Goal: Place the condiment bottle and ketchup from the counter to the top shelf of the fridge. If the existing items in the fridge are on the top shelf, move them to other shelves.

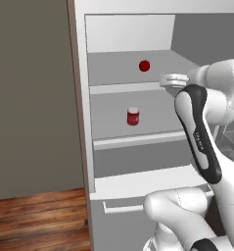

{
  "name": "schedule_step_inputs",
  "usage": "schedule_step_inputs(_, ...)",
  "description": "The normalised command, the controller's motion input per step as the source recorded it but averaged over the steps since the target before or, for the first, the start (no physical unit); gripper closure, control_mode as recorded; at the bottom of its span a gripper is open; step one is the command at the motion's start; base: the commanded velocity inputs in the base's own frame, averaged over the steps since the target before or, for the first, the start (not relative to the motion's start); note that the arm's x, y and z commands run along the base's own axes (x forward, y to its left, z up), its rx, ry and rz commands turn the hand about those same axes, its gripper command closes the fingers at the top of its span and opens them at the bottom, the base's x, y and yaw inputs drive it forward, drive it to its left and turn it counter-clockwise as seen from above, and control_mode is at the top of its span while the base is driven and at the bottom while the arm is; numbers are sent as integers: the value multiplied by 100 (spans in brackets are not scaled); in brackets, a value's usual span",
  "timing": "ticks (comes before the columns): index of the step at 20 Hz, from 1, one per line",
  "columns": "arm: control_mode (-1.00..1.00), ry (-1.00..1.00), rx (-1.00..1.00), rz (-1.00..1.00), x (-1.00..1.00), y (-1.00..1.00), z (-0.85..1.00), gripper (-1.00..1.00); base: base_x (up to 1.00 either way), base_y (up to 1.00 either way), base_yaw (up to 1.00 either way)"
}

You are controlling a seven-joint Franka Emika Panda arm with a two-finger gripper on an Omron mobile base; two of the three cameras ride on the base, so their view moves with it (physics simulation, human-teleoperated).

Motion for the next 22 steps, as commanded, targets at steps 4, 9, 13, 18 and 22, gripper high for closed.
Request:
schedule_step_inputs(4,-100,-5,0,-15,9,-1,47,-100,0,0,0)
schedule_step_inputs(9,-100,-10,0,-6,10,-1,14,-100,0,0,0)
schedule_step_inputs(13,-100,11,-1,0,34,0,0,-100,0,0,0)
schedule_step_inputs(18,-100,2,0,0,13,0,-2,-100,0,0,0)
schedule_step_inputs(22,-100,3,0,0,52,0,-1,-100,0,0,0)
